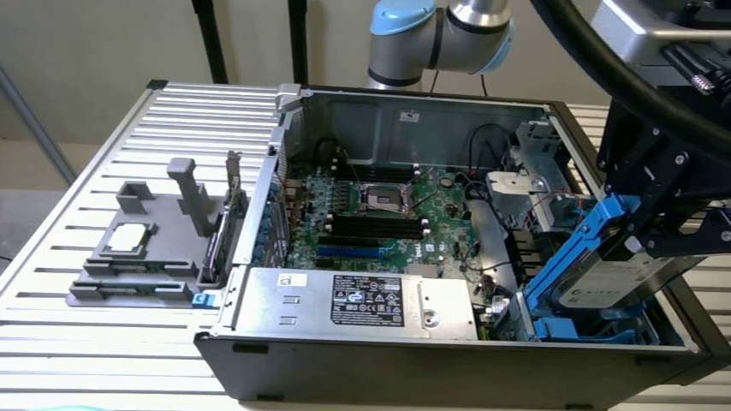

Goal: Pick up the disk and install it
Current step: 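Insert the disk into the insertion slot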

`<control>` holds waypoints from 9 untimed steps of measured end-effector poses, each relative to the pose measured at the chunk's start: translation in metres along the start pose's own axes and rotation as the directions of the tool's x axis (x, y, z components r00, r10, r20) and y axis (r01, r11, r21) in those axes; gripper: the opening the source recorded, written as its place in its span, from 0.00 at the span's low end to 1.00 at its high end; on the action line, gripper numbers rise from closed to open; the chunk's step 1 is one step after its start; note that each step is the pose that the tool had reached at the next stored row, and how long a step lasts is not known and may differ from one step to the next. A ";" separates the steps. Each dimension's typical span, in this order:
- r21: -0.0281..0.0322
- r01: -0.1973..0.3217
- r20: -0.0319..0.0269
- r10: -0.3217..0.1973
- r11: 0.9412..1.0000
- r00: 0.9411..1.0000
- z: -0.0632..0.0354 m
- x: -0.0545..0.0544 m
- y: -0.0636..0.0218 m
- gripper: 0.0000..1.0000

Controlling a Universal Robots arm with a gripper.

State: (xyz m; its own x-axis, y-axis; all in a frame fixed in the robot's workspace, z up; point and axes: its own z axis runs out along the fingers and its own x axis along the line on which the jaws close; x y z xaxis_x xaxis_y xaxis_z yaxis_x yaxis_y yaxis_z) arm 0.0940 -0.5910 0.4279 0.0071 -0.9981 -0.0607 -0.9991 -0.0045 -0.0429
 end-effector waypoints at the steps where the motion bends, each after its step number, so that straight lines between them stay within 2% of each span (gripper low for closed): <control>1: 0.000 0.000 0.000 0.000 1.000 1.000 0.0003 0.000 0.0000 0.33; 9: 0.000 0.000 0.001 0.000 1.000 1.000 0.0021 0.000 0.0001 0.33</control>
State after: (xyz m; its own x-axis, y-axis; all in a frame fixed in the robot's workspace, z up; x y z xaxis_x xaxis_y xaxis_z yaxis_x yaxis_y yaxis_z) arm 0.0940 -0.5907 0.4258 0.0068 -0.9981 -0.0614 -0.9991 -0.0042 -0.0429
